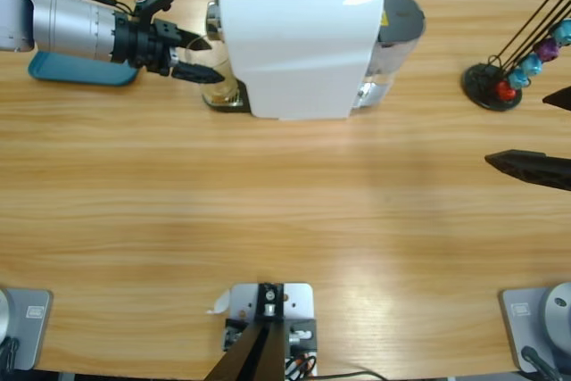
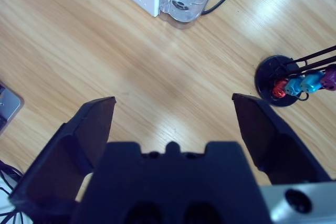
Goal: Pour coffee
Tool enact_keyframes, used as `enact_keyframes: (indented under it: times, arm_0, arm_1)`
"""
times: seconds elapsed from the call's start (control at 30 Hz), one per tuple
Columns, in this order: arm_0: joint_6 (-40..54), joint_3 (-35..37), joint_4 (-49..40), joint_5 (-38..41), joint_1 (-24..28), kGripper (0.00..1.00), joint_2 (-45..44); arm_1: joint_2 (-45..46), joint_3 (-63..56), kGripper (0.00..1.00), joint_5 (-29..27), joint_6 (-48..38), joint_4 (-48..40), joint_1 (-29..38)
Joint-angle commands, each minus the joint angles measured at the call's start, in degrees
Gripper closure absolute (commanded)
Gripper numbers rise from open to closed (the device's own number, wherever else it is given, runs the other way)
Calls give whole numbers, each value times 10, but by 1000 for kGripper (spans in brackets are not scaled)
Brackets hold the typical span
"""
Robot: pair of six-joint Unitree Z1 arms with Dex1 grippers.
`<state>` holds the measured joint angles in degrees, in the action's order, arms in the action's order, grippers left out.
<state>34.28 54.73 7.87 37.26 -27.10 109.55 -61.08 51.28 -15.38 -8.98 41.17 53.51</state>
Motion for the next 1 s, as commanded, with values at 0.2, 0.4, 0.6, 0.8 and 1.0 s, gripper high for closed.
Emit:
enact_keyframes:
  times: [0.2,0.4,0.6,0.8,1.0]
  arm_0:
    - [-12,-17,23,12,7,0,33]
    - [6,-32,25,11,6,0,25]
    - [13,-62,25,12,29,0,-10]
    - [5,-96,23,-12,60,0,-65]
    - [-79,-126,-56,-89,62,0,-185]
  arm_1:
    - [0,-16,0,-9,6,7,4]
    - [3,-15,0,-12,7,9,4]
    - [8,-16,0,-11,7,9,4]
    - [21,-17,0,-13,6,10,4]
    - [22,2,46,-23,-5,28,4]
